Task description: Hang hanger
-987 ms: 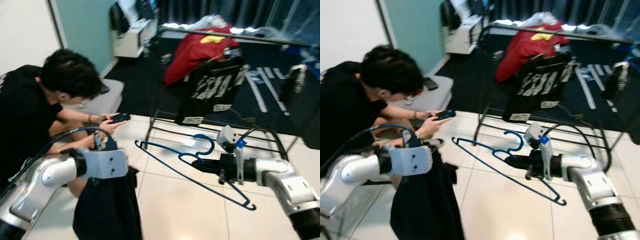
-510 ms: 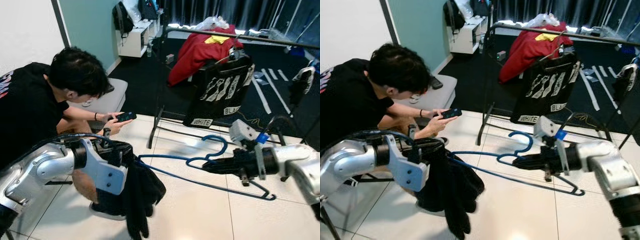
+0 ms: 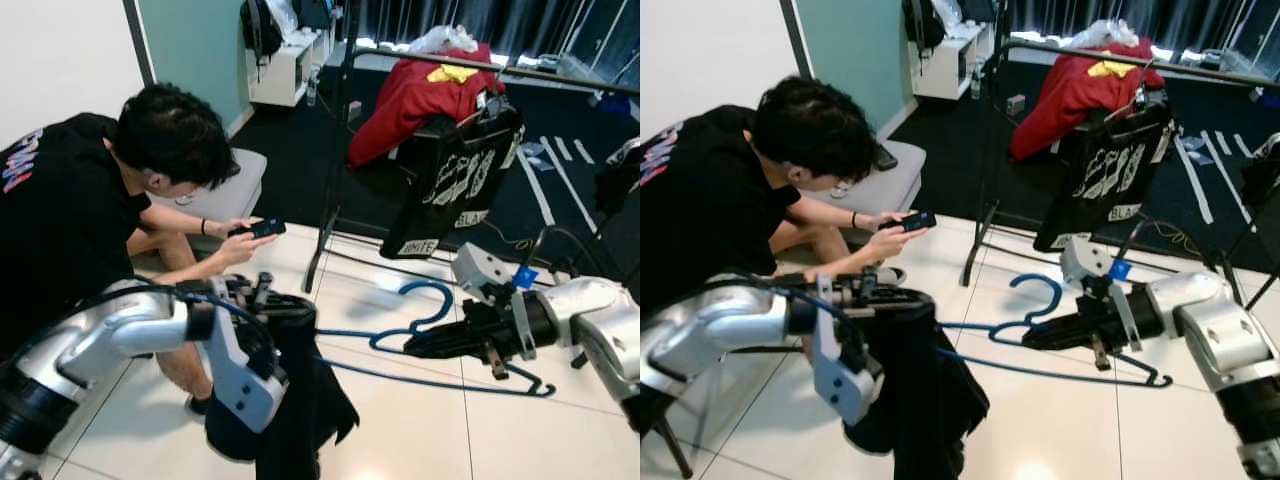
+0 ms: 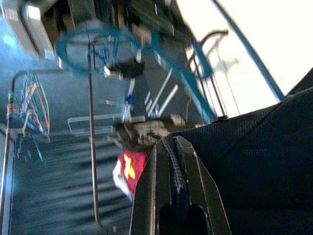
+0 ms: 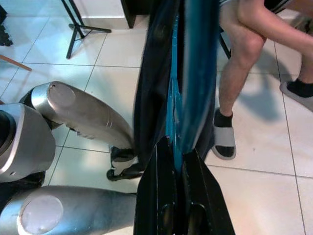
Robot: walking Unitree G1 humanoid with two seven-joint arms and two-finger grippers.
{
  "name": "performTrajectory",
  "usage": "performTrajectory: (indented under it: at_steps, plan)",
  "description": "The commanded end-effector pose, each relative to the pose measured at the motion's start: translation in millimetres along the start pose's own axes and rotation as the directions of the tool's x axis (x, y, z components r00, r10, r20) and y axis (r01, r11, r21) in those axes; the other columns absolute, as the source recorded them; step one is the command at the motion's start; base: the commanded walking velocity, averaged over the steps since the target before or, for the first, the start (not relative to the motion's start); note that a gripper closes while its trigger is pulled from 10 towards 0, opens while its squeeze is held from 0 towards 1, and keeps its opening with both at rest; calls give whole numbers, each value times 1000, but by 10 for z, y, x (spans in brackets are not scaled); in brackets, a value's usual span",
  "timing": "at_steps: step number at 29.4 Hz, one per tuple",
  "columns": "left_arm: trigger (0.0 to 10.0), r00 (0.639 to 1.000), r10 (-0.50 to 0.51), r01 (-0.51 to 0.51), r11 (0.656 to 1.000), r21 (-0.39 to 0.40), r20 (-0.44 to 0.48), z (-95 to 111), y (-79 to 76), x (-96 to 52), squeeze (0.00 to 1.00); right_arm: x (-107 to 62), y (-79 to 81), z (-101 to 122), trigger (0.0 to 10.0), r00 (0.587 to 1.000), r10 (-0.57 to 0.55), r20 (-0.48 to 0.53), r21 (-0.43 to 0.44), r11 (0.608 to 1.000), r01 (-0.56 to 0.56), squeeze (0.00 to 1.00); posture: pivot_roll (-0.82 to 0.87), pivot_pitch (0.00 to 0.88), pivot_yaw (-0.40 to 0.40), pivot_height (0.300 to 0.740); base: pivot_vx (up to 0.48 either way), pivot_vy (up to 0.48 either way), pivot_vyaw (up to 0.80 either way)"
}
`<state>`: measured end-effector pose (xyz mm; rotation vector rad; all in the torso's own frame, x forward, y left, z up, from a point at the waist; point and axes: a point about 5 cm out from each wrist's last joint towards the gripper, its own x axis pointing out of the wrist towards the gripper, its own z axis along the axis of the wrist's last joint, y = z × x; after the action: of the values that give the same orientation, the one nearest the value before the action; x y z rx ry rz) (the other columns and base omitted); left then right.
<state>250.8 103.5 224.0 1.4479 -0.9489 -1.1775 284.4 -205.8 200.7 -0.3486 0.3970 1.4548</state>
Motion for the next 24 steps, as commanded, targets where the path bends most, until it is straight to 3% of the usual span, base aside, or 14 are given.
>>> performTrajectory:
  at_steps: [1,8,9,12,15,17,18,19,24]
  plan:
    - [10000,997,48,-50,998,32,54,69,122,56,0,59,-15,12,10000,1000,2,2,-16,1000,-2,0,-58,25,-17,740,0,0,0]
    - [10000,986,83,-74,995,-66,147,237,85,236,0,338,-79,58,10000,993,-47,105,-8,999,49,0,-51,26,-9,740,0,0,0]
    - [10000,982,92,-74,991,-109,166,275,14,306,0,506,-108,84,10000,980,-91,179,11,996,91,0,-50,27,-7,740,0,0,0]
    - [10000,981,92,-74,991,-114,168,277,-2,317,0,541,-114,91,10000,976,-101,194,16,995,100,0,-50,27,-6,740,0,0,0]
    - [10000,987,65,-41,986,-161,145,233,-138,323,0,649,-190,160,10000,933,-195,303,69,981,183,0,-59,30,-1,740,0,0,0]
    - [10000,988,56,-32,985,-169,141,225,-162,319,0,663,-207,171,10000,922,-217,321,81,976,201,0,-59,30,-1,740,0,0,0]
    - [10000,989,45,-19,982,-186,138,224,-174,311,67,658,-252,173,10000,905,-262,334,104,965,241,0,-60,29,-2,740,0,0,0]
    - [10000,990,35,-6,978,-210,137,225,-180,303,1000,651,-295,170,10000,888,-306,342,124,952,280,0,-60,29,-1,740,0,0,0]
    - [10000,991,22,11,969,-245,130,226,-178,290,1000,651,-339,167,10000,864,-360,353,151,933,327,0,-60,28,-2,740,0,0,0]
